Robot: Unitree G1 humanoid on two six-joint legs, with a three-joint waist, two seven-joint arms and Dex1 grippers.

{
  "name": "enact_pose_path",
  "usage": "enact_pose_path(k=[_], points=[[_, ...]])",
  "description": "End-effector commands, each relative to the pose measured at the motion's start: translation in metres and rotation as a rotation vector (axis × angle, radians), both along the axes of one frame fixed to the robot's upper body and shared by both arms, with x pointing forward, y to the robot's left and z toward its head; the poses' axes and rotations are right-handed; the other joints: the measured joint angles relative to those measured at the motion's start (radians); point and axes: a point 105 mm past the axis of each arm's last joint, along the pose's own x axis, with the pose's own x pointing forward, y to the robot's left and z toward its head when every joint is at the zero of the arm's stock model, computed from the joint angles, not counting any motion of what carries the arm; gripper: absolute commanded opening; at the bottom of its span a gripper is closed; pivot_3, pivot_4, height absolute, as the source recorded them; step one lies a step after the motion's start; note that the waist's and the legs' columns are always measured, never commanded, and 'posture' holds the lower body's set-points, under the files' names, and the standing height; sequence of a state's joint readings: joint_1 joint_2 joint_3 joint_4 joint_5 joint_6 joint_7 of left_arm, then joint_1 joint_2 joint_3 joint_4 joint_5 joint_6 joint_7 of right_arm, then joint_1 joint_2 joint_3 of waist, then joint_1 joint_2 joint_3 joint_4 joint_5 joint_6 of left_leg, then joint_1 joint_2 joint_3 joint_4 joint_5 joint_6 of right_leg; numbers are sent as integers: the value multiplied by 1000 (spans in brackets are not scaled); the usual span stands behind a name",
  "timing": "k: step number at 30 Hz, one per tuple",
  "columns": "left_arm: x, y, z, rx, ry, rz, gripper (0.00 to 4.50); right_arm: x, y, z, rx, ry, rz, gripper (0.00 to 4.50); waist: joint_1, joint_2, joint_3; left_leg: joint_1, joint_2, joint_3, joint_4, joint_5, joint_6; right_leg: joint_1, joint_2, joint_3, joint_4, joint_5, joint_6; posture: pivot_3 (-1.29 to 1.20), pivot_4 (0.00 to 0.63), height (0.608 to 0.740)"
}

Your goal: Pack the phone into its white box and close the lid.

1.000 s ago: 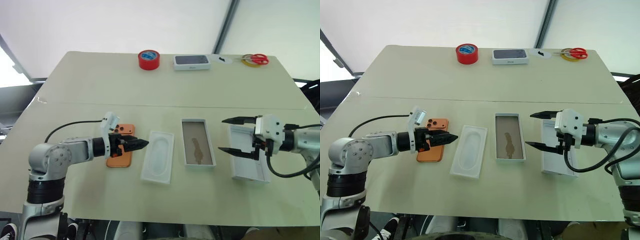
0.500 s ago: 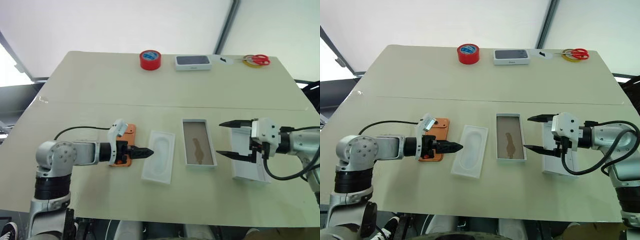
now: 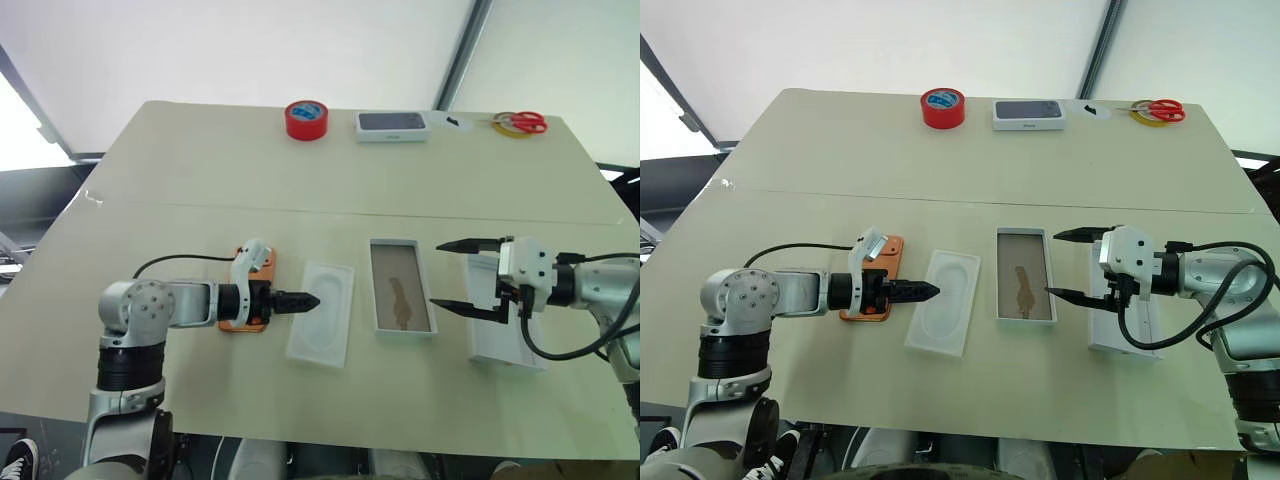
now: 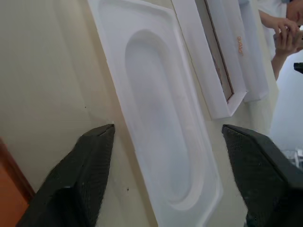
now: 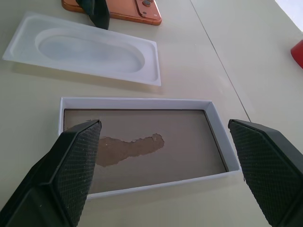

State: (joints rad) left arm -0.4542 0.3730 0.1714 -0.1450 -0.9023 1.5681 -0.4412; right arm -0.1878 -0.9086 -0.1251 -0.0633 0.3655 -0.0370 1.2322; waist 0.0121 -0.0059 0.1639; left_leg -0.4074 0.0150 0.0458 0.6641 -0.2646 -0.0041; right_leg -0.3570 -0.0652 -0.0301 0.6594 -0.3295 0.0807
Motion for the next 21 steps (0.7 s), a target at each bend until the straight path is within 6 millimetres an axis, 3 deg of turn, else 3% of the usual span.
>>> enact_pose_path(k=[1,5,13,21], points=[[-5,-1,-5,3,37,-13,2208,2,1,9,13,-52,2,4500,0,0,0,0,0,0,0,0,0,0,0,0,0,0,0,0,150,740],[-4,2,-6,-3,48,-1,134,3,1,9,13,-53,3,4500,0,0,0,0,0,0,0,0,0,0,0,0,0,0,0,0,150,740],[-1,6,0,-41,45,26,53,0,11,7,32,-36,34,4500,-1,0,0,0,0,0,0,0,0,0,0,0,0,0,0,0,150,740],[19,14,32,-159,-46,130,53,-22,47,-28,-36,75,167,4500,0,-1,1,-1,0,0,0,0,0,-1,0,0,0,0,0,0,150,740]])
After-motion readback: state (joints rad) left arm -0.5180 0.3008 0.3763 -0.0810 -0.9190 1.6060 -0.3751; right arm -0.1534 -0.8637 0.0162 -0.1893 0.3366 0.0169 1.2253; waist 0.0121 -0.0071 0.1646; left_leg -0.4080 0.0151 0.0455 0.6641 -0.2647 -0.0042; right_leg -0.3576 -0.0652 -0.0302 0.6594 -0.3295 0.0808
